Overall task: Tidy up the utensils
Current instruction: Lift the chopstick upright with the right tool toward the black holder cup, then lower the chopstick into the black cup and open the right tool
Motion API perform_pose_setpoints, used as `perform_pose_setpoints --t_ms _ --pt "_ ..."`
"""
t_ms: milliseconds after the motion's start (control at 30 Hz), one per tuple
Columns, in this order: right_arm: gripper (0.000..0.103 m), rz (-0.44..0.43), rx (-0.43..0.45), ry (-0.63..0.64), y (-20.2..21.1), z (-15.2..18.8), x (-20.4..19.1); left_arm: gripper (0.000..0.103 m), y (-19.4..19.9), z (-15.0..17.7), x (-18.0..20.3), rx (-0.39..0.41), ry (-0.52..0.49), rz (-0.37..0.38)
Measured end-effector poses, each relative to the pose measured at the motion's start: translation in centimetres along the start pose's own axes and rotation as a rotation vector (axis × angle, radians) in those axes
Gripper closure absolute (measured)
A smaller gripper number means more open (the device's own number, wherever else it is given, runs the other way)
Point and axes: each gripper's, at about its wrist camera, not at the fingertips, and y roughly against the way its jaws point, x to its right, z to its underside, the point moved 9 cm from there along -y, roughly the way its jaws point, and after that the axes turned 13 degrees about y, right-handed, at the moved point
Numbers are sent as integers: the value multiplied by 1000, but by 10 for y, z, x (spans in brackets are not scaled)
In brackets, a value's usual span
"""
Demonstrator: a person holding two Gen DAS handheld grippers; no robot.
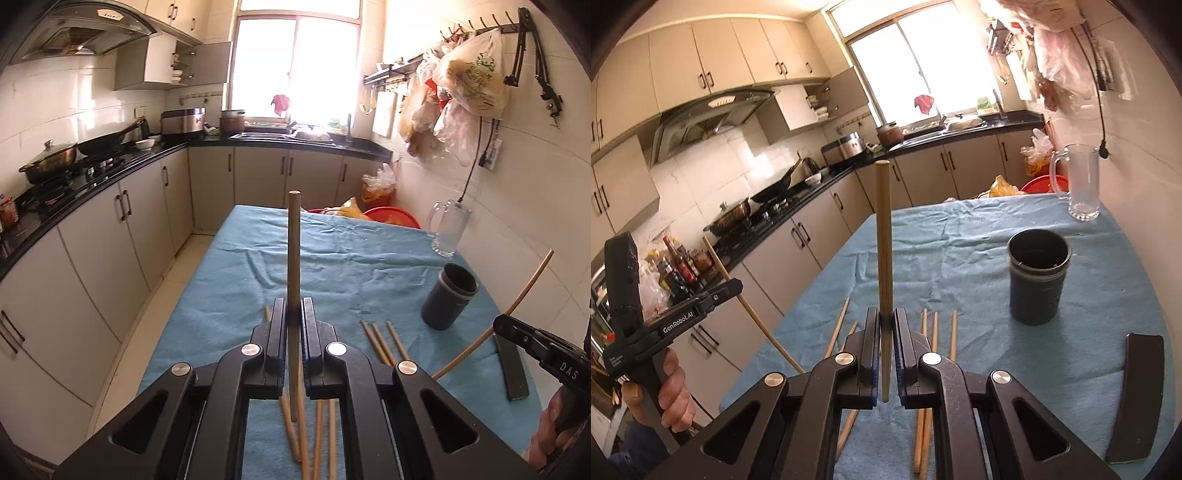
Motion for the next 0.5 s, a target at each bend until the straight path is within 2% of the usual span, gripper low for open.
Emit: perform_pose_setpoints --t_ms 500 --pt "95 94 96 -94 49 -24 60 97 -7 -20 80 -14 -93 110"
